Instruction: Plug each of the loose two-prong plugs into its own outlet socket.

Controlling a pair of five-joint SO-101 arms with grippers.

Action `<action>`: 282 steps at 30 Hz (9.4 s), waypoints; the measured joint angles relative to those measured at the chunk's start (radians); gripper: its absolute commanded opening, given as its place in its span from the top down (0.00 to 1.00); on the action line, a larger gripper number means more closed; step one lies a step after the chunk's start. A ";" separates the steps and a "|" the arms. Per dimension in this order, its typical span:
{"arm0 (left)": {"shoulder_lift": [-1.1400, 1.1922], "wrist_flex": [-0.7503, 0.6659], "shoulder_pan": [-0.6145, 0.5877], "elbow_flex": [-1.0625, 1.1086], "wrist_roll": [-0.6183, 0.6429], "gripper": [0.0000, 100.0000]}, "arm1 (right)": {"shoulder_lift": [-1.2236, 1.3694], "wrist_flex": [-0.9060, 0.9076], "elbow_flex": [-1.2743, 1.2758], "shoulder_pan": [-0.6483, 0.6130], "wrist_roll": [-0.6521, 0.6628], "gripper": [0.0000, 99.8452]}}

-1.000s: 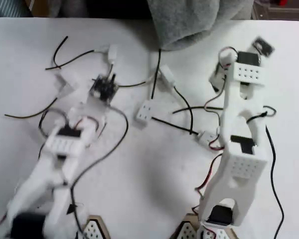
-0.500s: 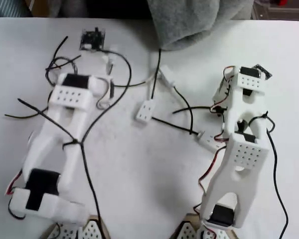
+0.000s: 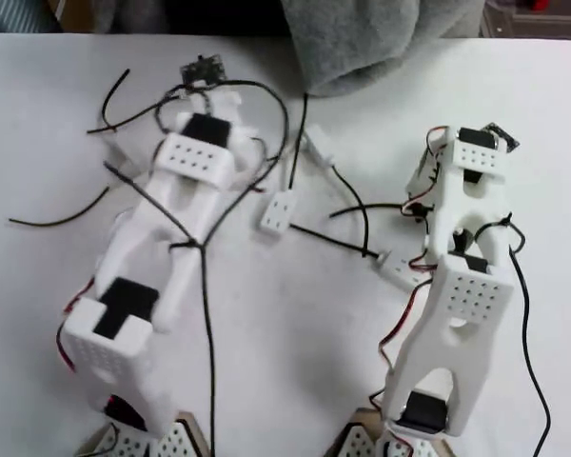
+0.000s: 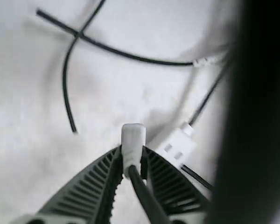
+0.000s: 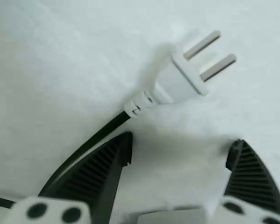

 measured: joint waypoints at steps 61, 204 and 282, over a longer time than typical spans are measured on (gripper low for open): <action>0.135 0.083 0.104 -0.018 0.832 0.97 | 0.002 -0.006 -0.002 0.000 0.000 0.67; 0.704 0.034 0.107 -0.663 -1.737 0.98 | 0.002 -0.017 -0.002 -0.002 0.003 0.67; 0.709 0.451 -0.041 -1.063 -1.582 0.98 | -0.307 0.272 0.008 -0.244 1.234 0.67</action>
